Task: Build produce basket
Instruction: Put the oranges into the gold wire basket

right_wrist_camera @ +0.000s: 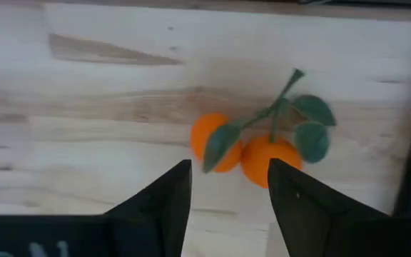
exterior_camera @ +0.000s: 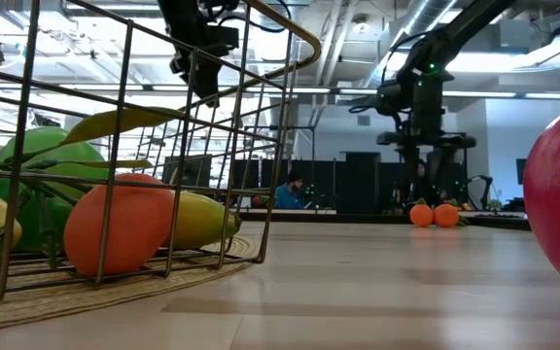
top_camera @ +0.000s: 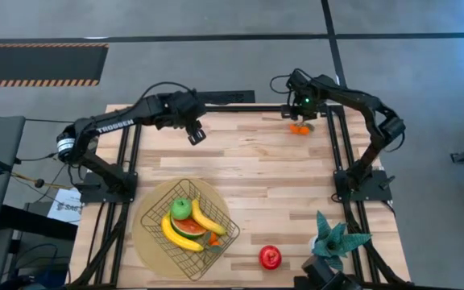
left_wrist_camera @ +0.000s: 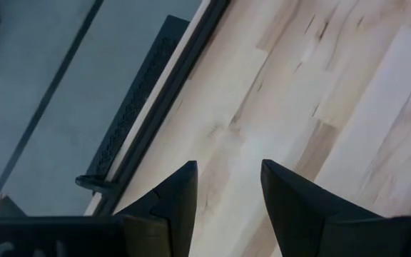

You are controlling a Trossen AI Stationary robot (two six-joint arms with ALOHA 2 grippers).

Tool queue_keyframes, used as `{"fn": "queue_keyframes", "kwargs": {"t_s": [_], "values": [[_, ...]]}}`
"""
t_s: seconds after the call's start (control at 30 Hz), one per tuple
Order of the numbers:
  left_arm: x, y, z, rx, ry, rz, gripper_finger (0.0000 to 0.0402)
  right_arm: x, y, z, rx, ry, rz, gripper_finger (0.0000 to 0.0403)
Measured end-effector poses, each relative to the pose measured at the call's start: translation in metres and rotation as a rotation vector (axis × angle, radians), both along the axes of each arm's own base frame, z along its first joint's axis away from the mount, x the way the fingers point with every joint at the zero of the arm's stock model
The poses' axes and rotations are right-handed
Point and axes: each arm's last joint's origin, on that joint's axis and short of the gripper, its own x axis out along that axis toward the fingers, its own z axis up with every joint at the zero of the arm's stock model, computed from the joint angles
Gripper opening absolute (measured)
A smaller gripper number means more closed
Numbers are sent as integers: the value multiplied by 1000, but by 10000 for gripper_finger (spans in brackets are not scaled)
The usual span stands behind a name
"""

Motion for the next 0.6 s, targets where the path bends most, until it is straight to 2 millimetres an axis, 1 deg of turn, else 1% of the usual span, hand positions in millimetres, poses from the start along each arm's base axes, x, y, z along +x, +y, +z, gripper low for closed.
{"fn": "queue_keyframes", "kwargs": {"t_s": [0.17, 0.37, 0.47, 0.6], "values": [[-3, 7, 0, -25, -2, -16, 144, 0, 1, -1, -7, 30, -37, 196], [-4, 9, -1, -71, -18, -52, 144, 4, 5, -1, -45, 73, -70, 200], [-4, 9, -1, -79, -19, -69, 144, 6, 11, -6, -34, 90, -67, 200], [-4, 9, -1, -87, -23, -75, 144, 6, 20, -19, 3, 119, -81, 196]]}}
